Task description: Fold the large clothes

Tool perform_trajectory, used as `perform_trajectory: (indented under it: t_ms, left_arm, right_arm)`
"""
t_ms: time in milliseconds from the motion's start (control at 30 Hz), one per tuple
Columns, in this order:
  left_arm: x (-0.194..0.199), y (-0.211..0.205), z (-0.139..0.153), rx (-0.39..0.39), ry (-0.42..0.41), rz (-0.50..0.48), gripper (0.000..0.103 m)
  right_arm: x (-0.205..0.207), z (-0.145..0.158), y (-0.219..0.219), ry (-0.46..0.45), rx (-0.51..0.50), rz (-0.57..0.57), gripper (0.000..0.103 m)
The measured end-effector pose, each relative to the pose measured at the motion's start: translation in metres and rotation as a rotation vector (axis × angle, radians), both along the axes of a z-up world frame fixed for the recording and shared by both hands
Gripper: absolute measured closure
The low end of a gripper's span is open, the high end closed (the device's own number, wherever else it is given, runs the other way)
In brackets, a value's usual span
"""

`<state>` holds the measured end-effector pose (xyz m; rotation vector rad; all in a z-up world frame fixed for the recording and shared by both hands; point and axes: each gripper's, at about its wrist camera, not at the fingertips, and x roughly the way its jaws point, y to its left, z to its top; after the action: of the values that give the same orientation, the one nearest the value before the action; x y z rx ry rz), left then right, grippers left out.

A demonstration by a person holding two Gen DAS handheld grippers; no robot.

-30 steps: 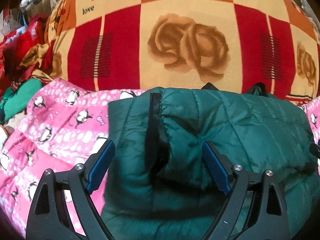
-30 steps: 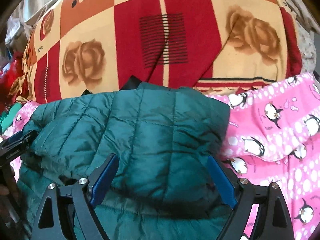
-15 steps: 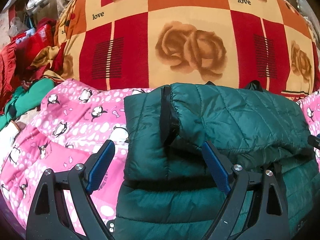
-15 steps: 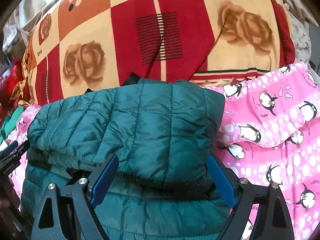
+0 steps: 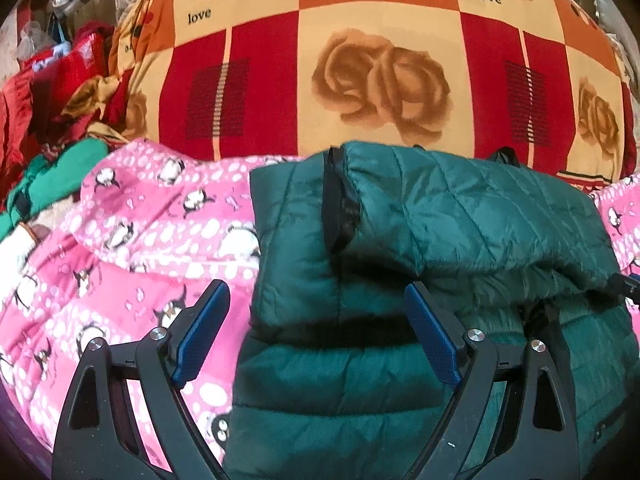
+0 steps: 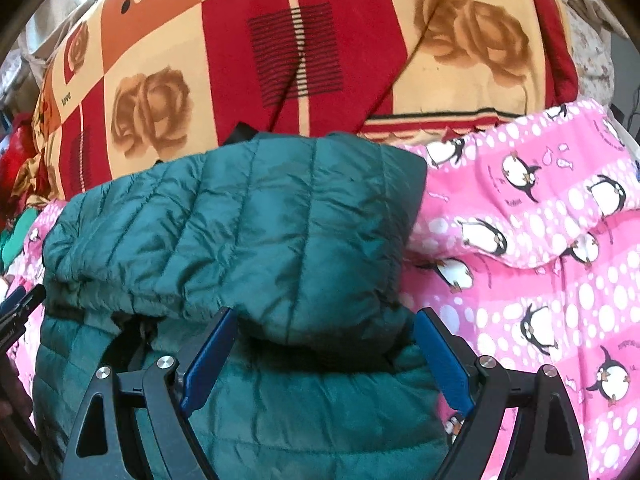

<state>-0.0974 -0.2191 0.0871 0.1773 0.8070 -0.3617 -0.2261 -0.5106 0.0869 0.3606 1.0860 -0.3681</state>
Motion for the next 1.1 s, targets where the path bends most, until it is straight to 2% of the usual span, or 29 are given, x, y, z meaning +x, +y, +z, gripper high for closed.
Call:
perform_trajectory:
  t_ms: [133, 333, 600, 1100]
  left_arm:
    - [-0.008, 0.005, -0.008, 0.015, 0.016, -0.014, 0.014]
    - [-0.025, 0.021, -0.018, 0.033, 0.038, -0.022, 0.014]
    - [-0.059, 0.047, -0.017, 0.035, 0.031, -0.023, 0.014]
    - [-0.109, 0.09, -0.027, 0.044, 0.072, -0.037, 0.014]
  right_arm:
    - [-0.014, -0.005, -0.001, 0.027, -0.013, 0.006, 0.015]
    - [-0.042, -0.009, -0.001, 0.036, 0.043, -0.008, 0.015]
    - [-0.075, -0.003, 0.02, 0.046, 0.034, 0.036, 0.015]
    - [-0.141, 0.016, 0.054, 0.047, 0.038, 0.058, 0.015]
